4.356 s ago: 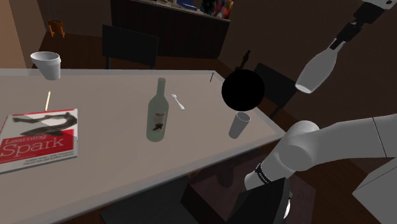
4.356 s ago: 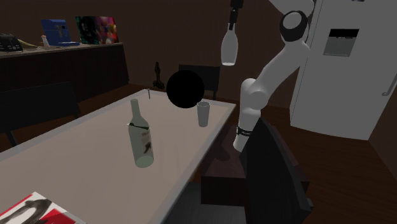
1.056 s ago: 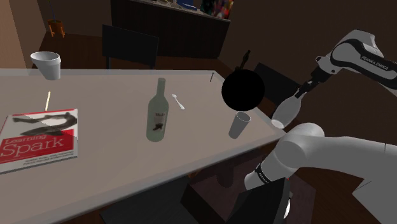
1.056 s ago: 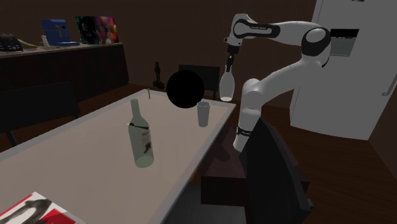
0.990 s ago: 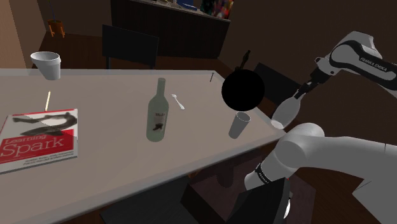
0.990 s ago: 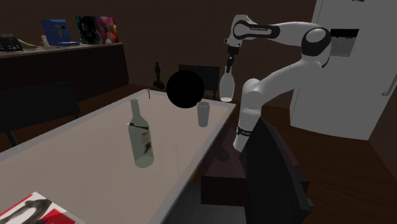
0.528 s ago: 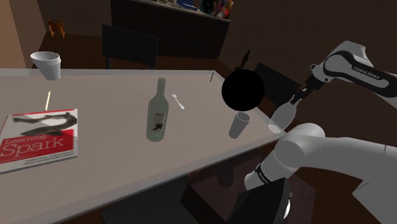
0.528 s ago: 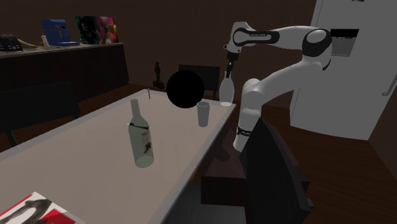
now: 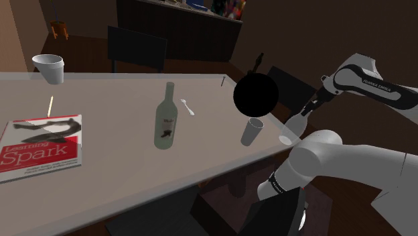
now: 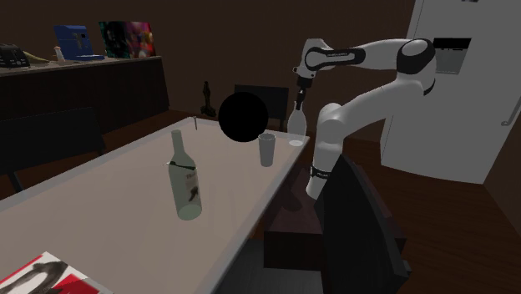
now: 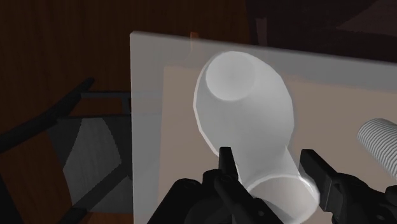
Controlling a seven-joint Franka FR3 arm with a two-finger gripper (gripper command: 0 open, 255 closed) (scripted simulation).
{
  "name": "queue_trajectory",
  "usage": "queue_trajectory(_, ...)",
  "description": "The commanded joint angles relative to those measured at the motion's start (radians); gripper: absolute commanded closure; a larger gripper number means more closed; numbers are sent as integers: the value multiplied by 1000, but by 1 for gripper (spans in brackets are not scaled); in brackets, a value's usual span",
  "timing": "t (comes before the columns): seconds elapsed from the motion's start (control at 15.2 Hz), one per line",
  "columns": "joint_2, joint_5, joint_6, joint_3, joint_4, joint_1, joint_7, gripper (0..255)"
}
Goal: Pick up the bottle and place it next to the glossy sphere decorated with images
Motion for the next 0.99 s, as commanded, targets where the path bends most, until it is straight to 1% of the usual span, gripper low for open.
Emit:
queue_trajectory(0.0,0,-12,14,-13,-12,-3,0,255)
queue_trajectory(0.46,0,-12,14,-14,-12,-2,0,255)
queue_trajectory(0.53,0,-12,14,-14,-12,-2,0,0)
queue_trajectory(0.86,0,-12,14,-14,-11,-2,0,0)
queue_trajectory(0.92,-6,9,-17,13,9,-5,-6,0)
